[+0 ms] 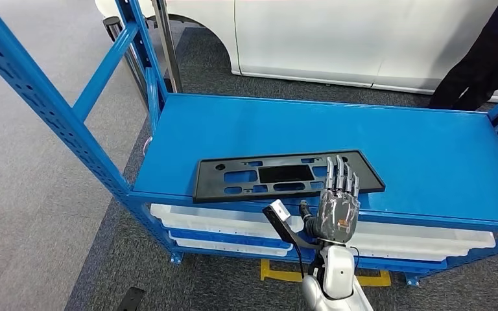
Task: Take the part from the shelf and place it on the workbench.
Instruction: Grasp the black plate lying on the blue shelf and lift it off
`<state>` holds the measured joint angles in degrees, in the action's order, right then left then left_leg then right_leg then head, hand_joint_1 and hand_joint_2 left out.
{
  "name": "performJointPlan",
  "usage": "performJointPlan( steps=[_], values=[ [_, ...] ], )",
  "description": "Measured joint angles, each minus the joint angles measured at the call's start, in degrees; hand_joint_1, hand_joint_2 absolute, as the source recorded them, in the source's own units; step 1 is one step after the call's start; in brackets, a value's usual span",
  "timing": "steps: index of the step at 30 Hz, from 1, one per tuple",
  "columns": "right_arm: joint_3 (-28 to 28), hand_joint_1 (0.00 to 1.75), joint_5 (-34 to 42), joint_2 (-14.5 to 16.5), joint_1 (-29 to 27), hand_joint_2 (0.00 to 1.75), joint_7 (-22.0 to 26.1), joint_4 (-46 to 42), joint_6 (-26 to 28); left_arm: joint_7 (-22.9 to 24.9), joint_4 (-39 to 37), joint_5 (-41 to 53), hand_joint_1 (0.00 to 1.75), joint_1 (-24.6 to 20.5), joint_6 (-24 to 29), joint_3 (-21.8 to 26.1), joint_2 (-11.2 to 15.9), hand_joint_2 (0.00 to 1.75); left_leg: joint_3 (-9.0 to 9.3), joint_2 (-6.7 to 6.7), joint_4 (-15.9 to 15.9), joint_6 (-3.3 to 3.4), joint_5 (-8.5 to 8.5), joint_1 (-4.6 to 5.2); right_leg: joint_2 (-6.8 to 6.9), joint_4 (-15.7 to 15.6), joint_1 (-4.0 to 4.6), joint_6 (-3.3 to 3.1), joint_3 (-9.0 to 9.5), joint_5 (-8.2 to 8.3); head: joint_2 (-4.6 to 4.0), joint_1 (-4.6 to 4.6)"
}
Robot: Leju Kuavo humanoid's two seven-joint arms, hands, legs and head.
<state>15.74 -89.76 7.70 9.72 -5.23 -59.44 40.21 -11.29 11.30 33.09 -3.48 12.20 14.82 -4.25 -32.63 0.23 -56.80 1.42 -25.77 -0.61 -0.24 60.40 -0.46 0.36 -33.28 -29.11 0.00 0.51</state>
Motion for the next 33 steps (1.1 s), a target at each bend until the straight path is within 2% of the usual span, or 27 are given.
performJointPlan(
  steps=[1,3,4,5,6,8,9,10,12,14,15,16,18,19,20,21,22,23,24,25,26,28,30,31,33],
  values=[
    [0.01,0.0,-0.03,-0.01,0.34,1.75,-0.12,0.52,0.01,0.03,0.0,0.1,0.0,-0.05,-0.05,0.01,-0.01,0.0,0.27,-0.07,0.39,0.3,0.12,-0.18,0.01,2.37,0.01,0.23,-1.08,-1.37,0.0,-0.03],
    [0.02,0.0,-0.07,-0.06,0.82,1.75,-0.51,1.85,0.01,0.03,0.01,0.22,0.0,-0.14,-0.1,0.03,-0.01,0.0,0.4,-0.12,0.44,0.64,0.0,-0.07,0.02,9.49,-0.15,0.56,-4.76,-4.62,0.0,-0.06],
    [0.06,0.0,-0.07,-0.11,0.94,1.75,-0.8,2.61,0.01,0.03,0.01,0.28,0.0,-0.13,-0.13,0.04,-0.01,0.0,0.41,-0.09,0.37,0.72,-0.11,-0.03,0.03,12.47,-0.24,0.72,-6.49,-5.45,0.0,-0.07],
    [0.12,0.0,-0.07,-0.18,1.0,1.75,-1.11,3.3,0.01,0.03,0.01,0.37,0.0,-0.1,-0.14,0.05,-0.01,0.0,0.45,-0.04,0.28,0.74,-0.24,-0.01,0.04,13.72,-0.31,0.83,-7.4,-5.2,0.0,-0.06],
    [0.26,0.0,-0.07,-0.25,1.1,1.75,-1.51,3.9,0.01,0.03,0.01,0.51,0.0,-0.06,-0.14,0.07,-0.01,0.0,0.56,0.03,0.15,0.69,-0.41,-0.01,0.06,12.84,-0.37,0.86,-7.26,-3.84,0.0,-0.07],
    [0.76,0.0,-0.06,-0.36,1.43,1.75,-2.38,4.91,0.01,0.04,0.01,0.78,0.0,-0.02,-0.15,0.12,-0.03,0.0,0.93,0.15,-0.15,0.42,-0.91,-0.02,0.11,5.99,-0.4,0.59,-4.28,0.48,0.0,-0.07],
    [1.12,0.0,-0.06,-0.43,1.61,1.75,-2.78,5.4,0.01,0.04,0.0,0.92,0.0,-0.05,-0.16,0.17,-0.04,0.0,1.03,0.18,-0.39,0.18,-1.2,0.07,0.11,2.48,-0.28,0.36,-2.66,1.9,0.0,-0.08],
    [1.48,0.0,-0.06,-0.49,1.7,1.75,-3.09,5.86,0.01,0.04,0.0,1.03,0.0,-0.08,-0.16,0.25,-0.05,0.0,1.04,0.2,-0.56,-0.09,-1.41,0.14,0.11,0.13,-0.13,0.09,-1.57,2.58,0.0,-0.06],
    [2.04,0.0,-0.07,-0.65,1.74,1.75,-3.49,6.61,0.01,0.05,0.0,1.18,0.0,-0.09,-0.19,0.44,-0.05,0.0,0.94,0.19,-0.69,-0.71,-1.63,0.28,0.02,-1.04,0.19,-0.37,-1.1,2.32,0.0,-0.04],
    [2.41,0.0,-0.08,-0.77,1.77,1.75,-3.63,7.07,0.02,0.07,0.01,1.21,0.0,-0.09,-0.2,0.6,-0.05,0.0,1.04,0.14,-0.83,-1.36,-2.04,0.19,-0.03,-1.35,0.02,-0.96,-0.89,2.3,0.0,-0.04],
    [2.6,0.0,-0.09,-0.79,1.85,1.75,-3.66,7.25,0.02,0.08,0.01,1.23,0.0,-0.11,-0.21,0.66,-0.07,0.0,0.74,0.11,-1.79,-1.68,-2.76,0.12,0.02,-1.63,-0.14,-1.31,-0.61,2.32,0.0,-0.02],
    [2.81,0.0,-0.09,-0.8,1.94,1.75,-3.68,7.44,0.03,0.08,0.01,1.26,0.0,-0.13,-0.21,0.72,-0.08,0.0,-0.11,0.1,-3.85,-2.0,-3.99,0.03,0.09,-1.9,-0.31,-1.64,-0.3,2.32,0.0,-0.01],
    [3.19,0.0,-0.09,-0.8,2.07,1.75,-3.75,7.9,0.02,0.09,0.01,1.29,0.0,-0.08,-0.22,0.82,-0.11,0.0,-3.79,0.06,-11.33,-2.53,-7.4,-0.14,0.24,-2.02,-0.35,-2.1,0.11,2.11,0.0,0.02],
    [3.3,0.0,-0.09,-0.81,2.09,1.75,-3.81,8.15,0.01,0.1,0.01,1.29,0.0,-0.02,-0.22,0.87,-0.1,0.0,-5.8,0.06,-14.97,-2.72,-8.56,-0.18,0.26,-1.97,-0.33,-2.2,0.19,1.98,0.0,0.01],
    [3.38,0.0,-0.09,-0.81,2.1,1.75,-3.92,8.41,0.01,0.12,0.01,1.3,0.0,0.04,-0.22,0.92,-0.09,0.0,-7.19,0.05,-17.11,-2.82,-8.71,-0.2,0.25,-1.9,-0.32,-2.24,0.29,1.84,0.0,0.02],
    [3.43,0.0,-0.09,-0.81,2.13,1.75,-4.02,8.66,0.01,0.12,0.01,1.32,0.0,0.08,-0.22,0.93,-0.09,0.0,-7.43,0.04,-16.83,-2.83,-7.58,-0.2,0.22,-1.84,-0.32,-2.19,0.44,1.68,0.0,0.02],
    [3.5,0.0,-0.09,-0.81,2.19,1.75,-4.15,8.89,0.01,0.13,0.01,1.38,0.0,0.08,-0.22,0.94,-0.08,0.0,-6.5,0.02,-14.23,-2.73,-5.44,-0.2,0.17,-1.79,-0.32,-2.11,0.68,1.49,0.0,0.02],
    [3.6,0.0,-0.09,-0.81,2.31,1.75,-4.3,9.09,0.01,0.13,0.01,1.46,0.0,0.06,-0.23,0.94,-0.07,0.0,-4.81,0.0,-10.14,-2.54,-2.96,-0.19,0.13,-1.77,-0.32,-1.97,1.0,1.26,0.0,0.02],
    [3.69,0.0,-0.09,-0.81,2.5,1.75,-4.43,9.28,0.01,0.13,0.01,1.56,0.0,0.01,-0.24,0.94,-0.07,0.0,-3.01,0.0,-6.28,-2.28,-1.21,-0.05,0.1,-1.74,-0.23,-1.76,1.24,1.05,0.0,0.0],
    [3.8,0.0,-0.09,-0.81,2.71,1.75,-4.55,9.47,0.01,0.13,0.01,1.67,0.0,-0.06,-0.24,0.94,-0.06,0.0,-1.62,0.0,-3.27,-1.96,-0.23,0.08,0.06,-1.69,-0.14,-1.52,1.33,0.9,0.0,0.01],
    [3.89,0.0,-0.09,-0.81,2.89,1.75,-4.63,9.64,0.01,0.13,0.01,1.76,0.0,-0.11,-0.25,0.94,-0.05,0.0,-0.94,0.02,-1.7,-1.68,-0.03,0.23,0.05,-1.7,-0.05,-1.26,1.3,0.84,0.0,0.0],
    [4.02,0.0,-0.09,-0.81,3.17,1.75,-4.73,10.0,0.01,0.16,0.0,1.89,0.0,-0.13,-0.26,0.95,-0.05,0.0,-0.77,0.07,-1.09,-1.15,-0.3,0.36,0.06,-1.89,0.02,-0.71,1.24,0.92,0.0,0.0],
    [4.13,0.0,-0.09,-0.84,3.62,1.75,-5.09,10.52,0.02,0.22,0.0,2.18,0.0,-0.08,-0.22,0.96,-0.07,0.0,-0.53,0.01,-0.58,-0.5,-0.04,0.03,0.1,-1.4,0.04,-0.14,1.15,0.33,0.0,-0.02],
    [4.18,0.0,-0.09,-0.86,4.01,1.75,-5.3,10.91,0.02,0.25,0.01,2.39,0.0,-0.13,-0.19,0.96,-0.08,0.0,-0.36,-0.04,-0.27,-0.14,0.1,-0.13,0.1,0.06,0.06,0.09,0.52,-0.66,0.0,-0.04],
    [4.25,0.0,-0.09,-0.93,4.7,1.75,-5.55,11.9,0.02,0.28,0.01,2.82,0.0,-0.3,-0.18,0.96,-0.08,0.0,-0.19,-0.13,-0.01,0.39,0.14,-0.18,0.1,6.51,0.03,0.41,-2.62,-3.99,0.0,-0.08]
  ],
)
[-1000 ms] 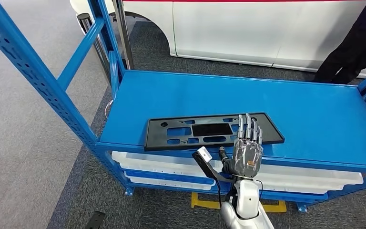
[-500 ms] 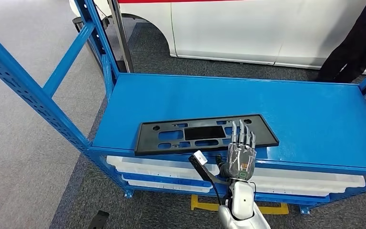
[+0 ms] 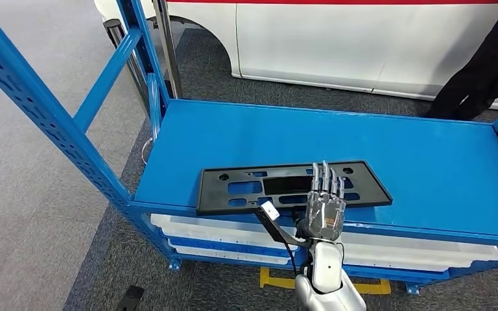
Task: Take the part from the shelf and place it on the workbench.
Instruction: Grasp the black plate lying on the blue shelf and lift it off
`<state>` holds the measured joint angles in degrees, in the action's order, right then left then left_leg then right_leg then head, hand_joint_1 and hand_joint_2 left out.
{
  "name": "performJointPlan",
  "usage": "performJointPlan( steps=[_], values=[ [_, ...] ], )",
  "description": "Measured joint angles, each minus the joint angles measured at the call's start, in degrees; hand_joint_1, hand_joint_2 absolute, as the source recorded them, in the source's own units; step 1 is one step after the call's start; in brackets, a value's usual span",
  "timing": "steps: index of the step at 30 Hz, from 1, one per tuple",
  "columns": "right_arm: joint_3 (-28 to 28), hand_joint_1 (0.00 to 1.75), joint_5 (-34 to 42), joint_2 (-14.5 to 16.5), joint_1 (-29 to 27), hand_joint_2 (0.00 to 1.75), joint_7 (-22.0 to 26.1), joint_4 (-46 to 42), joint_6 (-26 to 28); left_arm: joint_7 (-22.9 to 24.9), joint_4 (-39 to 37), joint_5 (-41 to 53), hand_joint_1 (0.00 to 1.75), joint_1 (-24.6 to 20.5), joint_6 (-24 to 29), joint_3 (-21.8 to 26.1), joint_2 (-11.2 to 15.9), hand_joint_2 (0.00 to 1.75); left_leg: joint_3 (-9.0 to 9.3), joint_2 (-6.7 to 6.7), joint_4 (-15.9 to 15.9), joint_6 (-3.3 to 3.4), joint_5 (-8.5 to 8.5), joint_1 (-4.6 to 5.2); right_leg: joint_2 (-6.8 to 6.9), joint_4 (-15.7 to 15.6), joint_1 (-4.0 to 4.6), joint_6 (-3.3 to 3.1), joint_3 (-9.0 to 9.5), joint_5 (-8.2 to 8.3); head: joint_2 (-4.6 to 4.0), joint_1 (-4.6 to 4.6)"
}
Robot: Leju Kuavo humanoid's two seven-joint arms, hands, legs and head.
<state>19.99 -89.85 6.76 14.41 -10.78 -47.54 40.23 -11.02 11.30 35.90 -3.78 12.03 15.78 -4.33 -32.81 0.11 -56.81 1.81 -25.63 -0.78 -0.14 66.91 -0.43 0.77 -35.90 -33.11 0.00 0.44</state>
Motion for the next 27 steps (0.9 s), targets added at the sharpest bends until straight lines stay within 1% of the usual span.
performJointPlan(
  steps=[1,2,3,4,5,6,7,8,10,12,13,14,15,16,17,18,19,20,21,22,23,24,25,27],
  values=[
    [0.01,0.0,0.0,-0.06,0.17,1.75,-0.02,0.5,-0.01,0.0,0.0,0.13,0.0,-0.06,-0.02,0.0,0.0,0.0,0.0,-0.02,-0.02,0.13,-0.05,0.06,0.0,3.9,-0.05,0.1,-2.06,-1.55,0.0,-0.01],
    [0.01,0.0,0.0,-0.14,0.24,1.75,-0.04,0.93,-0.01,0.01,0.0,0.21,0.0,-0.07,-0.04,0.0,0.0,0.0,0.03,-0.01,-0.06,0.2,-0.12,0.12,0.0,6.85,-0.11,0.17,-3.75,-2.26,0.0,-0.01],
    [0.01,0.0,0.0,-0.2,0.3,1.75,-0.05,1.27,-0.01,0.01,0.0,0.25,0.0,-0.05,-0.05,0.0,0.0,0.0,0.11,0.03,-0.1,0.21,-0.2,0.15,0.01,7.83,-0.16,0.19,-4.54,-1.78,0.0,-0.01],
    [0.01,0.0,0.0,-0.25,0.41,1.75,-0.05,1.52,-0.01,0.02,0.0,0.26,0.0,-0.04,-0.06,0.0,-0.01,0.0,0.26,0.08,-0.18,0.18,-0.34,0.16,0.01,6.32,-0.2,0.13,-4.09,-0.08,0.0,-0.01],
    [0.01,0.0,0.0,-0.27,0.55,1.75,-0.06,1.74,-0.01,0.02,0.0,0.25,0.0,-0.04,-0.07,0.0,-0.02,0.0,0.47,0.13,-0.27,0.1,-0.53,0.17,0.02,2.92,-0.23,-0.01,-2.67,2.33,0.0,-0.02],
    [0.01,0.0,0.0,-0.29,0.72,1.75,-0.06,1.92,-0.01,0.02,0.0,0.25,0.0,-0.05,-0.07,0.0,-0.04,0.0,0.64,0.18,-0.37,-0.05,-0.74,0.18,0.03,-1.08,-0.23,-0.24,-0.85,4.38,0.0,-0.02],
    [0.01,0.0,0.0,-0.31,0.89,1.75,-0.05,2.1,0.0,0.01,0.0,0.26,0.0,-0.11,-0.07,0.0,-0.05,0.0,0.69,0.23,-0.59,-0.26,-0.96,0.3,0.02,-4.62,-0.15,-0.46,0.73,5.76,0.0,-0.02],
    [0.03,0.0,0.0,-0.32,1.05,1.75,0.01,2.26,0.01,-0.04,0.0,0.26,0.0,-0.15,-0.07,0.01,-0.07,0.0,0.65,0.25,-0.72,-0.52,-1.08,0.38,0.01,-6.73,-0.04,-0.64,1.62,6.32,0.0,0.01],
    [0.07,0.0,0.0,-0.32,1.28,1.75,0.13,2.43,0.04,-0.2,0.0,0.3,0.0,-0.21,-0.07,0.01,-0.07,0.0,0.53,0.25,-0.81,-1.11,-1.18,0.53,-0.08,-7.82,0.18,-0.93,1.94,6.15,0.0,0.03],
    [0.14,0.83,0.0,-0.32,1.39,1.75,0.08,2.45,0.07,-0.38,0.0,0.4,0.0,-0.24,-0.03,0.01,-0.07,0.0,0.47,0.23,-0.98,-1.74,-1.64,0.38,-0.04,-8.23,-0.05,-1.48,2.18,6.32,0.0,0.03],
    [0.2,1.26,0.0,-0.32,1.43,1.75,0.0,2.47,0.07,-0.44,0.0,0.47,0.0,-0.26,-0.01,0.01,-0.09,0.0,0.06,0.22,-2.11,-2.04,-2.49,0.29,0.05,-8.52,-0.21,-1.81,2.38,6.44,0.0,0.03],
    [0.25,1.68,0.0,-0.33,1.46,1.75,-0.02,2.53,0.07,-0.47,0.0,0.58,0.0,-0.27,0.01,0.01,-0.11,0.0,-0.94,0.2,-4.48,-2.34,-3.95,0.15,0.15,-8.78,-0.34,-2.11,2.56,6.54,0.0,0.04],
    [0.29,1.69,0.0,-0.33,1.46,1.75,0.07,2.7,0.06,-0.49,-0.01,0.7,0.0,-0.25,0.02,0.01,-0.14,0.0,-2.41,0.17,-7.96,-2.59,-5.72,0.05,0.22,-8.85,-0.34,-2.29,2.64,6.56,0.0,0.04],
    [0.3,1.69,0.0,-0.34,1.45,1.75,0.2,2.94,0.05,-0.5,-0.01,0.82,0.0,-0.22,0.02,0.01,-0.15,0.0,-4.27,0.16,-11.91,-2.81,-7.45,-0.02,0.26,-8.82,-0.33,-2.41,2.64,6.54,0.0,0.05],
    [0.29,1.69,0.0,-0.34,1.42,1.75,0.36,3.25,0.05,-0.5,-0.01,0.94,0.0,-0.17,0.02,0.02,-0.14,0.0,-5.88,0.15,-15.16,-3.0,-8.5,-0.07,0.26,-8.77,-0.32,-2.46,2.63,6.5,0.0,0.05],
    [0.28,1.69,0.0,-0.34,1.4,1.75,0.49,3.54,0.02,-0.5,-0.01,1.01,0.0,-0.12,0.02,0.03,-0.13,0.0,-6.7,0.14,-16.59,-3.1,-8.43,-0.1,0.24,-8.7,-0.32,-2.48,2.64,6.45,0.0,0.05],
    [0.27,1.7,0.0,-0.34,1.39,1.75,0.6,3.75,-0.02,-0.51,-0.01,1.05,0.0,-0.1,0.01,0.04,-0.11,0.0,-6.5,0.13,-15.86,-3.12,-7.29,-0.13,0.2,-8.61,-0.33,-2.45,2.68,6.38,0.0,0.05],
    [0.26,1.69,0.0,-0.34,1.43,1.75,0.68,3.89,-0.04,-0.52,0.0,1.09,0.0,-0.1,0.0,0.04,-0.11,0.0,-5.23,0.11,-12.91,-3.05,-5.25,-0.15,0.15,-8.5,-0.34,-2.38,2.74,6.28,0.0,0.05],
    [0.26,1.69,0.0,-0.34,1.5,1.75,0.77,4.03,-0.05,-0.55,0.0,1.12,0.0,-0.14,-0.01,0.04,-0.1,0.0,-3.41,0.1,-8.84,-2.89,-3.19,-0.16,0.1,-8.4,-0.34,-2.24,2.82,6.16,0.0,0.05],
    [0.24,1.7,0.0,-0.34,1.61,1.75,0.84,4.19,-0.04,-0.58,0.0,1.14,0.0,-0.21,-0.02,0.04,-0.1,0.0,-1.63,0.1,-5.09,-2.68,-1.8,-0.07,0.06,-8.24,-0.24,-2.04,2.82,6.03,0.0,0.05],
    [0.21,1.69,0.0,-0.34,1.73,1.75,0.87,4.41,-0.02,-0.62,0.0,1.18,0.0,-0.27,-0.03,0.04,-0.09,0.0,-0.4,0.12,-2.48,-2.42,-1.04,0.04,0.03,-8.18,-0.14,-1.77,2.78,5.98,0.0,0.04],
    [0.18,1.69,0.0,-0.34,1.82,1.75,0.89,4.65,0.0,-0.63,0.0,1.23,0.0,-0.29,-0.03,0.05,-0.09,0.0,0.15,0.15,-1.24,-2.16,-0.96,0.16,0.01,-8.17,-0.06,-1.49,2.71,5.98,0.0,0.03],
    [0.15,1.69,0.0,-0.34,1.91,1.75,0.93,4.88,0.01,-0.64,0.0,1.29,0.0,-0.28,-0.03,0.05,-0.09,0.0,0.27,0.19,-1.02,-1.92,-1.08,0.28,0.0,-8.23,0.02,-1.2,2.67,6.05,0.0,0.03],
    [0.11,1.71,-0.06,-0.34,2.11,1.75,1.13,5.24,0.02,-0.66,0.0,1.36,0.0,-0.21,-0.04,0.07,-0.09,0.0,0.33,0.18,-0.66,-1.2,-0.75,0.05,0.0,-8.16,0.04,-0.6,2.69,5.89,0.0,0.02]
  ],
)
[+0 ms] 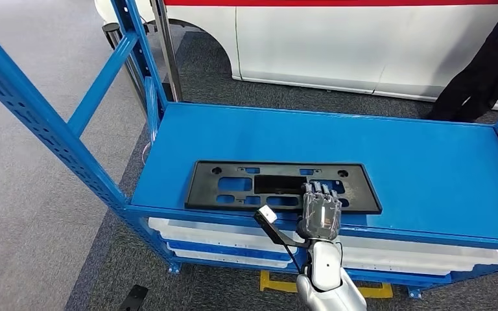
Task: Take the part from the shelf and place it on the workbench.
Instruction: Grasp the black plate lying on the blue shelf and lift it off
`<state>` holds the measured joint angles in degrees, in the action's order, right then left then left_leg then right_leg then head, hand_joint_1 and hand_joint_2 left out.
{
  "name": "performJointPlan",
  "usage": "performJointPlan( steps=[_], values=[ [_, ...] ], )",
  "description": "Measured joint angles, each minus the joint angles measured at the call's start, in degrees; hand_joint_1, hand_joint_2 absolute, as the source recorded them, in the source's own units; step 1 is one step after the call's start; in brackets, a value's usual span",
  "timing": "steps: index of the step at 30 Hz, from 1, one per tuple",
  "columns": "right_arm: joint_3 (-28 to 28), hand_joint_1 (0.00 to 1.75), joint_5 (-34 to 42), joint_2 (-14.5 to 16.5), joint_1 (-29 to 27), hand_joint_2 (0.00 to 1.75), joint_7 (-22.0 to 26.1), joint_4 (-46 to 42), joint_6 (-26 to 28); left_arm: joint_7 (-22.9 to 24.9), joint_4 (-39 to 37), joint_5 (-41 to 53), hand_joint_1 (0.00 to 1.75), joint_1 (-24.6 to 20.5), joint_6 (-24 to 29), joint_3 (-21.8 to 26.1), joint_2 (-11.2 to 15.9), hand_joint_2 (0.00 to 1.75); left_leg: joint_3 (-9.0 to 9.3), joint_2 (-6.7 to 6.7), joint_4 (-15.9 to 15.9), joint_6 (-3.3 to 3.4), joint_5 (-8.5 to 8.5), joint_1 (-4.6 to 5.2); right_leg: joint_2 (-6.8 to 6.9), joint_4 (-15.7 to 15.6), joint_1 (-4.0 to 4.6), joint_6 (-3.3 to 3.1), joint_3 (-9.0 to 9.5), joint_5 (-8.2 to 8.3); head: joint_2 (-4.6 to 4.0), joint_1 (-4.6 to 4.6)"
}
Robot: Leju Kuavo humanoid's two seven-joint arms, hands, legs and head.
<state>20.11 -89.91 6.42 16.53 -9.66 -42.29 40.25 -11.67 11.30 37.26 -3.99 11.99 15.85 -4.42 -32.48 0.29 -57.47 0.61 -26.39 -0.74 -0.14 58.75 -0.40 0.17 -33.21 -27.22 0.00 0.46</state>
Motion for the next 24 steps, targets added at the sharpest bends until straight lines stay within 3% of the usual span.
performJointPlan(
  steps=[2,4,5,6,7,8,9,11,13,16,18,20,21,22,23,24],
  values=[
    [-0.07,1.71,-0.09,-0.01,0.29,1.75,0.26,0.29,0.01,-0.04,0.0,0.04,0.0,-0.06,-0.02,0.01,0.0,0.0,0.16,-0.12,0.5,0.83,0.35,-0.3,0.02,2.89,0.0,0.42,-1.16,-2.1,0.0,-0.03],
    [-0.14,1.71,-0.17,-0.08,0.44,1.75,0.44,0.58,0.03,-0.08,0.0,0.09,0.0,-0.1,-0.04,0.03,0.01,0.0,0.12,-0.19,0.55,1.24,0.39,-0.26,0.04,9.87,-0.07,0.58,-4.34,-5.88,0.0,-0.04],
    [-0.16,1.71,-0.2,-0.12,0.45,1.75,0.52,0.72,0.04,-0.09,0.0,0.09,0.0,-0.06,-0.06,0.04,0.01,0.0,0.1,-0.18,0.52,1.28,0.36,-0.21,0.04,13.36,-0.08,0.65,-6.0,-7.21,0.0,-0.03],
    [-0.17,1.71,-0.24,-0.17,0.46,1.75,0.6,0.84,0.07,-0.1,0.0,0.09,0.0,0.01,-0.08,0.04,0.01,0.0,0.13,-0.15,0.49,1.3,0.34,-0.18,0.04,15.36,-0.09,0.67,-6.98,-7.52,0.0,-0.03],
    [-0.19,1.7,-0.27,-0.21,0.49,1.75,0.67,0.92,0.08,-0.11,0.0,0.09,0.0,0.06,-0.1,0.04,0.0,0.0,0.2,-0.11,0.46,1.28,0.3,-0.16,0.05,15.17,-0.1,0.61,-6.91,-6.66,0.0,-0.04],
    [-0.19,1.7,-0.3,-0.24,0.53,1.75,0.73,0.99,0.09,-0.13,0.0,0.09,0.0,0.1,-0.1,0.04,-0.01,0.0,0.34,-0.06,0.44,1.22,0.25,-0.15,0.05,12.67,-0.09,0.46,-5.71,-4.8,0.0,-0.04],
    [-0.2,1.7,-0.32,-0.25,0.6,1.75,0.78,1.03,0.1,-0.15,-0.01,0.09,0.0,0.1,-0.1,0.04,-0.02,0.0,0.5,-0.02,0.43,1.12,0.17,-0.15,0.06,8.63,-0.03,0.18,-3.72,-2.58,0.0,-0.04],
    [-0.22,1.7,-0.35,-0.28,0.78,1.75,0.91,1.06,0.1,-0.27,-0.01,0.09,0.0,0.07,-0.1,0.05,-0.08,0.0,0.61,0.03,0.3,0.72,-0.03,0.01,0.09,1.75,0.25,-0.38,-0.39,-0.11,0.0,-0.02],
    [-0.27,1.69,-0.37,-0.32,0.9,1.75,1.03,1.07,0.1,-0.39,0.0,0.09,0.0,0.04,-0.12,0.08,-0.11,0.0,0.54,0.02,0.23,0.12,-0.11,0.08,0.07,-0.27,0.59,-0.68,0.43,-0.01,0.0,-0.01],
    [-0.41,1.72,-0.31,-0.38,0.98,1.75,1.28,1.08,0.12,-0.51,0.0,0.09,0.0,0.07,-0.14,0.18,-0.13,0.0,0.37,0.0,-0.38,-0.89,-0.77,-0.08,0.13,-1.05,0.29,-1.43,0.74,0.46,0.0,-0.01],
    [-0.59,1.74,0.38,-0.32,0.95,1.75,2.22,1.08,0.11,-0.58,0.0,0.03,0.0,0.11,-0.13,0.28,-0.18,0.0,-1.56,-0.02,-4.9,-1.49,-3.71,-0.28,0.31,-1.6,-0.05,-1.92,1.04,0.77,0.0,0.02],
    [-1.03,1.75,2.14,-0.16,0.78,1.75,4.39,1.05,0.11,-0.67,0.0,-0.12,0.0,0.28,-0.07,0.56,-0.22,0.0,-4.96,-0.04,-12.52,-2.04,-7.34,-0.44,0.36,-1.66,-0.04,-2.06,1.06,0.78,0.0,0.03],
    [-1.37,1.75,3.59,0.01,0.62,1.75,6.11,0.9,0.11,-0.74,0.0,-0.2,0.0,0.44,-0.03,0.83,-0.21,0.0,-6.14,-0.05,-15.13,-2.25,-8.05,-0.53,0.33,-1.65,-0.03,-2.06,1.09,0.76,0.0,0.03],
    [-1.77,1.75,5.37,0.26,0.39,1.75,8.14,0.57,0.12,-0.85,0.0,-0.27,0.0,0.61,0.02,1.13,-0.21,0.0,-6.34,-0.07,-15.67,-2.39,-7.62,-0.62,0.27,-1.63,-0.04,-2.05,1.14,0.74,0.0,0.03],
    [-2.21,1.75,7.57,0.6,0.12,1.75,10.56,0.01,0.12,-0.99,0.0,-0.34,0.0,0.75,0.06,1.43,-0.21,0.0,-5.42,-0.1,-13.86,-2.49,-6.13,-0.73,0.17,-1.58,-0.07,-2.0,1.21,0.69,0.0,0.03],
    [-2.62,1.75,9.99,1.01,-0.14,1.75,13.11,-0.72,0.12,-1.15,0.0,-0.39,0.0,0.84,0.1,1.71,-0.19,0.0,-3.53,-0.15,-10.09,-2.55,-4.03,-0.87,0.03,-1.48,-0.11,-1.89,1.28,0.62,0.0,0.02]
  ],
)
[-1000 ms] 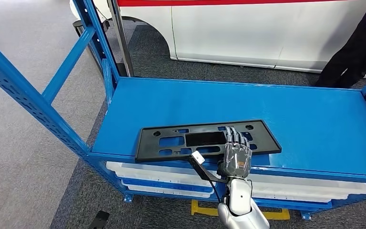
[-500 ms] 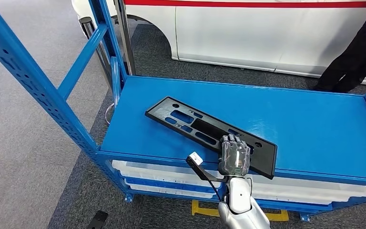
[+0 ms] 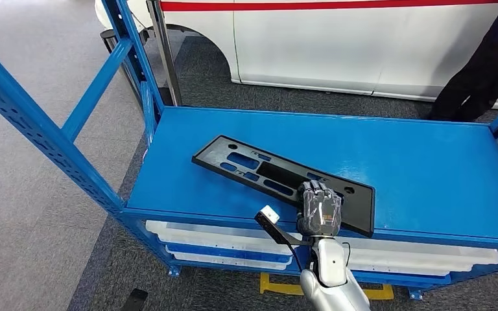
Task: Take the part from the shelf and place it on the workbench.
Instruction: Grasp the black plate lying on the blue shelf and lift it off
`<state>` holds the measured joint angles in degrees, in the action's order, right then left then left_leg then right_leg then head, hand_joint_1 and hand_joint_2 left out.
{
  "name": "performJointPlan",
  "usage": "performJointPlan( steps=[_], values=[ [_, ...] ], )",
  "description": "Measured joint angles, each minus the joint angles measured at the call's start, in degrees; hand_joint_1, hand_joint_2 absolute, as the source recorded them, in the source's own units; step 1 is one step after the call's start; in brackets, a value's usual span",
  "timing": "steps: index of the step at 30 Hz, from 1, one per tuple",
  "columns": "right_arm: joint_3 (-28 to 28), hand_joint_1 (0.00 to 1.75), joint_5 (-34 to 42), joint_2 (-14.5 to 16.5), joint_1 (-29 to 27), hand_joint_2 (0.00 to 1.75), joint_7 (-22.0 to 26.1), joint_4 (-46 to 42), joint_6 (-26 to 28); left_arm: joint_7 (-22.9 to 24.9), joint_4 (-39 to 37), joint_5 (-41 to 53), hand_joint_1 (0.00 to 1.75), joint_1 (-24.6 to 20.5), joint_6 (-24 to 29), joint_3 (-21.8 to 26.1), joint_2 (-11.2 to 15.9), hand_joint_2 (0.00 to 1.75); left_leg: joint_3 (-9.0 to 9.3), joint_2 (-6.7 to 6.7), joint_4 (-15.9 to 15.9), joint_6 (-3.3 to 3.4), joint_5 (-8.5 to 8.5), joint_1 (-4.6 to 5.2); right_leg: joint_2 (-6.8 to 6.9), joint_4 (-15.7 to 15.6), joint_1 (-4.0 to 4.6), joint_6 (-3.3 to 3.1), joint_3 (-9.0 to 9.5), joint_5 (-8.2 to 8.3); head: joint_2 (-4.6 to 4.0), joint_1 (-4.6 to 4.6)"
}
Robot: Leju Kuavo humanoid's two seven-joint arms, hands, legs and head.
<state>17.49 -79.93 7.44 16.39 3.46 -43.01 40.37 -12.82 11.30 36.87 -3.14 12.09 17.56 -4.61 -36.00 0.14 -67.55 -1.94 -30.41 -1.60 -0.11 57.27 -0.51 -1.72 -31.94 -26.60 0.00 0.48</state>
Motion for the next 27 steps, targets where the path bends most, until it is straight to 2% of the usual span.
performJointPlan(
  steps=[2,3,7,9,11,12,13,14,16,17,18,20,22,23,24,26,27],
  values=[
    [-0.46,1.75,5.14,0.93,-0.44,1.75,4.39,-1.94,-0.07,-0.34,-0.01,-0.1,0.0,-0.01,0.07,0.57,0.02,0.0,3.81,-0.03,7.66,0.19,2.66,-0.04,-0.36,0.35,0.16,0.46,0.01,-0.25,0.0,-0.01],
    [-0.5,1.75,7.52,1.35,-0.71,1.75,5.81,-3.05,-0.22,-0.48,-0.01,-0.15,0.0,-0.03,0.1,0.86,0.02,0.0,4.82,0.02,9.74,0.5,3.08,0.04,-0.51,0.47,0.27,0.78,-0.02,-0.32,0.0,-0.01],
    [-0.49,1.75,14.18,2.14,-2.46,1.75,7.92,-8.03,-1.5,-0.67,-0.02,-0.34,0.0,0.19,0.2,1.97,-0.07,0.0,5.23,0.16,10.85,2.33,3.51,0.24,-0.61,0.86,0.23,2.1,-0.24,-0.72,0.0,-0.03],
    [-0.44,1.75,16.51,2.14,-3.3,1.75,8.31,-10.28,-2.06,-0.69,-0.01,-0.37,0.0,0.22,0.24,2.56,-0.14,0.0,5.17,0.07,11.19,3.15,3.88,0.11,-0.44,4.87,0.1,2.5,-2.09,-3.47,0.0,-0.07],
    [-0.36,1.75,17.87,2.11,-4.13,1.75,8.69,-11.95,-2.39,-0.72,-0.01,-0.37,0.0,0.27,0.26,2.97,-0.15,0.0,4.98,0.0,11.15,3.45,3.9,0.3,-0.31,12.57,0.03,2.72,-5.75,-7.32,0.0,-0.08],
    [-0.34,1.75,18.1,2.08,-4.51,1.75,8.82,-12.56,-2.42,-0.73,-0.02,-0.37,0.0,0.32,0.26,3.14,-0.16,0.0,4.93,-0.02,11.1,3.5,3.86,0.39,-0.29,15.71,0.01,2.77,-7.3,-8.31,0.0,-0.09],
    [-0.33,1.75,18.2,2.03,-4.86,1.75,8.91,-13.07,-2.43,-0.73,-0.02,-0.37,0.0,0.37,0.25,3.31,-0.18,0.0,4.93,0.0,11.04,3.52,3.8,0.46,-0.28,17.04,0.0,2.76,-8.04,-8.16,0.0,-0.08],
    [-0.32,1.75,18.3,1.97,-5.14,1.75,8.95,-13.57,-2.43,-0.73,-0.02,-0.36,0.0,0.41,0.25,3.49,-0.21,0.0,4.99,0.06,10.97,3.53,3.72,0.51,-0.28,16.1,0.01,2.65,-7.68,-6.88,0.0,-0.09],
    [-0.31,1.75,18.78,1.89,-5.44,1.75,9.03,-14.4,-2.43,-0.73,-0.02,-0.27,0.0,0.46,0.24,3.8,-0.31,0.0,5.24,0.19,10.86,3.38,3.45,0.54,-0.28,8.95,0.11,2.11,-4.46,-2.63,0.0,-0.09],
    [-0.3,1.75,19.31,1.87,-5.49,1.75,9.25,-14.75,-2.49,-0.74,-0.02,-0.19,0.0,0.46,0.24,3.91,-0.38,0.0,5.31,0.23,10.75,3.18,3.26,0.65,-0.27,5.2,0.26,1.79,-2.72,-1.16,0.0,-0.08],
    [-0.29,1.75,20.03,1.86,-5.52,1.75,9.62,-15.04,-2.61,-0.74,-0.02,-0.11,0.0,0.44,0.24,4.01,-0.43,0.0,5.3,0.25,10.67,2.93,3.14,0.73,-0.28,2.59,0.41,1.54,-1.55,-0.36,0.0,-0.07],
    [-0.26,1.75,21.96,1.86,-5.63,1.75,10.67,-15.66,-2.99,-0.76,-0.02,0.02,0.0,0.4,0.24,4.22,-0.54,0.0,5.22,0.28,10.58,2.32,3.01,0.87,-0.31,1.09,0.73,1.26,-0.91,-0.4,0.0,-0.05],
    [-0.25,1.75,24.25,1.94,-5.73,1.75,11.81,-16.41,-3.36,-0.77,-0.02,0.09,0.0,0.43,0.26,4.43,-0.62,0.0,5.25,0.27,10.36,1.7,2.6,0.79,-0.26,0.6,0.45,0.82,-0.63,-0.21,0.0,-0.07],
    [-0.25,1.75,25.5,2.0,-5.77,1.75,12.38,-16.74,-3.54,-0.77,-0.02,0.11,0.0,0.45,0.28,4.49,-0.69,0.0,4.9,0.23,9.35,1.41,1.78,0.74,-0.15,0.25,0.23,0.5,-0.41,-0.07,0.0,-0.04],
    [-0.25,1.75,26.89,2.07,-5.84,1.75,13.03,-17.11,-3.75,-0.77,-0.02,0.13,0.0,0.46,0.31,4.58,-0.73,0.0,3.96,0.2,7.16,1.11,0.34,0.66,-0.04,-0.08,-0.01,0.19,-0.21,0.07,0.0,-0.02],
    [-0.25,1.75,29.09,2.15,-6.02,1.75,14.07,-17.69,-4.12,-0.76,-0.02,0.14,0.0,0.52,0.37,4.9,-0.8,0.0,0.55,0.14,-0.23,0.61,-3.37,0.48,0.09,-0.18,-0.06,-0.1,-0.19,0.13,0.0,0.03],
    [-0.25,1.75,29.71,2.16,-6.13,1.75,14.43,-17.9,-4.22,-0.75,-0.02,0.14,0.0,0.59,0.39,5.11,-0.81,0.0,-1.14,0.14,-3.76,0.39,-4.65,0.41,0.08,-0.17,-0.05,-0.11,-0.22,0.13,0.0,0.03]
  ],
)
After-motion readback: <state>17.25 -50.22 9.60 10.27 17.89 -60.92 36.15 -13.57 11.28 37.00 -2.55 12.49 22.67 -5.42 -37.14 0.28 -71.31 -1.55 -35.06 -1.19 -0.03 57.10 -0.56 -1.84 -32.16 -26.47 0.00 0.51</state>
